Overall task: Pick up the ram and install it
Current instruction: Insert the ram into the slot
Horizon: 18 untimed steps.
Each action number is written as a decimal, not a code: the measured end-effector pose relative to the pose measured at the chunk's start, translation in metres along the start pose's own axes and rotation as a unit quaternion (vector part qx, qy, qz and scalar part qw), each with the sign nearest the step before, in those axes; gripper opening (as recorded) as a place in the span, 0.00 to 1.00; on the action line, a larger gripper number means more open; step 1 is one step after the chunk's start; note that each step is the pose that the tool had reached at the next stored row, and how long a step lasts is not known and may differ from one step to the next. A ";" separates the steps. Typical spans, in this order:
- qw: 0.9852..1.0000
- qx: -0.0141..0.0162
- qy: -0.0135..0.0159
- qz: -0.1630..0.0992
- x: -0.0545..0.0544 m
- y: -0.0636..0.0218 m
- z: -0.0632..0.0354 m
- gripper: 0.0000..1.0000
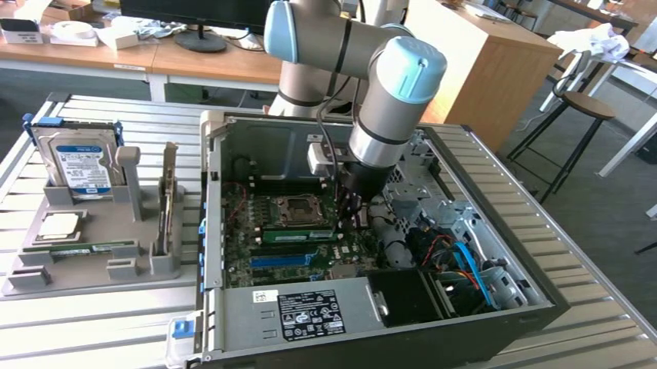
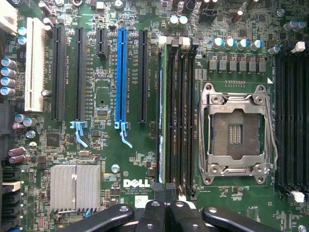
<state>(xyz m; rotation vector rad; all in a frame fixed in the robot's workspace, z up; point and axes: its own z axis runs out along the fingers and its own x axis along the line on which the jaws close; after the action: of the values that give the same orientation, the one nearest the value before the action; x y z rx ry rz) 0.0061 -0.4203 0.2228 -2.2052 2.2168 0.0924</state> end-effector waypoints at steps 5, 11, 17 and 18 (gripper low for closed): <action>1.000 0.000 0.000 0.000 0.000 0.0000 0.0009 0.10; 1.000 0.000 0.000 0.000 0.000 0.0000 0.0011 0.10; 1.000 0.000 0.000 0.000 0.000 0.0000 0.0013 0.10; 1.000 0.000 0.000 0.000 0.000 0.0000 0.0014 0.10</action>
<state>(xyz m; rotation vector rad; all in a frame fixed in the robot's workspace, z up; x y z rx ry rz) 0.0061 -0.4203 0.2214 -2.2054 2.2169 0.0922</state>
